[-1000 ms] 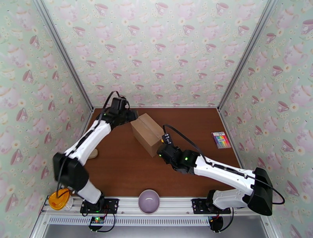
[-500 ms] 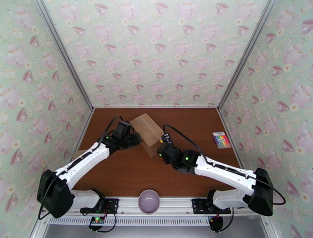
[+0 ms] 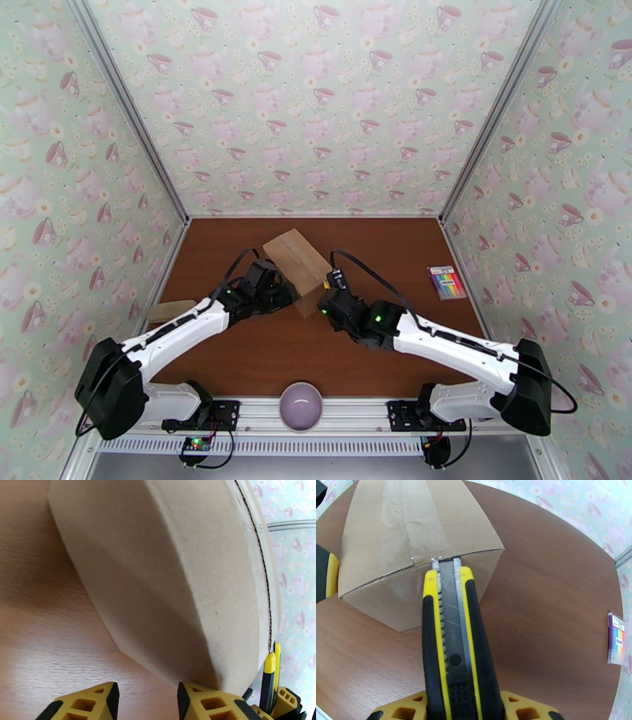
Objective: Unpack the express box
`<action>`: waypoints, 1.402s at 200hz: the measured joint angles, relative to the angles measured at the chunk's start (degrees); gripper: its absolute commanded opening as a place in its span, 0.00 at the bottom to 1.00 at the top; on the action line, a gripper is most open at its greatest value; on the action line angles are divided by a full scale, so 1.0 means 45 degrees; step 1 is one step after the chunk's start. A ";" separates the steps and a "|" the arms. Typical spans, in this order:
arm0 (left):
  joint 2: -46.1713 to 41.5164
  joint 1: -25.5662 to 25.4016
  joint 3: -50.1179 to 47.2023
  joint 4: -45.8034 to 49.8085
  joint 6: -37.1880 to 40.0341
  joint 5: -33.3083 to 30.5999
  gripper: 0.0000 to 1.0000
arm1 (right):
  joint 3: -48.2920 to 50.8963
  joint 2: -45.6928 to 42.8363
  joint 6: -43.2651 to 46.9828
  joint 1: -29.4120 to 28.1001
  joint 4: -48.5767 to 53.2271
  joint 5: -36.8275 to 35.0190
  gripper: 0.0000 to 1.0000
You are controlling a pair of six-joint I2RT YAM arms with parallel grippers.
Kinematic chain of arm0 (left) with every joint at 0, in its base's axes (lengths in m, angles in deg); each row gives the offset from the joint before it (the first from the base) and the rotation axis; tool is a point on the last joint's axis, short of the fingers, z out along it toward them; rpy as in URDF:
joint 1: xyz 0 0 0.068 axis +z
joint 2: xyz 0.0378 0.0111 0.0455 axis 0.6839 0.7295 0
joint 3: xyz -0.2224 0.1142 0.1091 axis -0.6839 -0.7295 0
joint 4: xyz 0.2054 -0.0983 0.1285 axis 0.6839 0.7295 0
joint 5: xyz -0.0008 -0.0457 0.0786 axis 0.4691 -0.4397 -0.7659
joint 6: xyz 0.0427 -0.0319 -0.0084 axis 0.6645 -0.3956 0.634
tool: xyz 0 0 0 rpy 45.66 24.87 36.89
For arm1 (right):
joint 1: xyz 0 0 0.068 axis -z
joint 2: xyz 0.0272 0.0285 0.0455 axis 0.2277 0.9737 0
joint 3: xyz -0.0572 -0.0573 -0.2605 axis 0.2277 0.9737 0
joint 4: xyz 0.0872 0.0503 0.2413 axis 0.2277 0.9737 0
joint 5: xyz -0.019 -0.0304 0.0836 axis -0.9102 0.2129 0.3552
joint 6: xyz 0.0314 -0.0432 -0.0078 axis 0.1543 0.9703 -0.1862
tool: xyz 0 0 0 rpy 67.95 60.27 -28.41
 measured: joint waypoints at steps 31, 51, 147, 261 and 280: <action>0.0107 -0.0160 -0.0044 -0.0408 -0.0374 -0.0155 0.46 | -0.0010 -0.0015 -0.0068 0.0019 0.0180 -0.0107 0.00; 0.0107 -0.0248 -0.0136 -0.0559 -0.0593 -0.0301 0.46 | -0.0068 -0.0015 -0.0102 -0.0092 0.0355 -0.0233 0.00; 0.0262 -0.0311 -0.0170 -0.0967 -0.1044 -0.1175 0.46 | -0.0918 0.0622 -0.0102 -0.0379 0.1137 -0.0568 0.00; 0.0175 -0.0393 -0.0170 -0.0826 -0.1035 -0.1817 0.46 | -0.1744 0.1253 0.0189 0.0471 0.0976 0.0787 0.00; 0.0092 -0.0408 -0.0170 -0.0670 -0.1035 -0.1923 0.46 | -0.1744 0.1248 0.0170 0.0491 0.0976 0.1030 0.00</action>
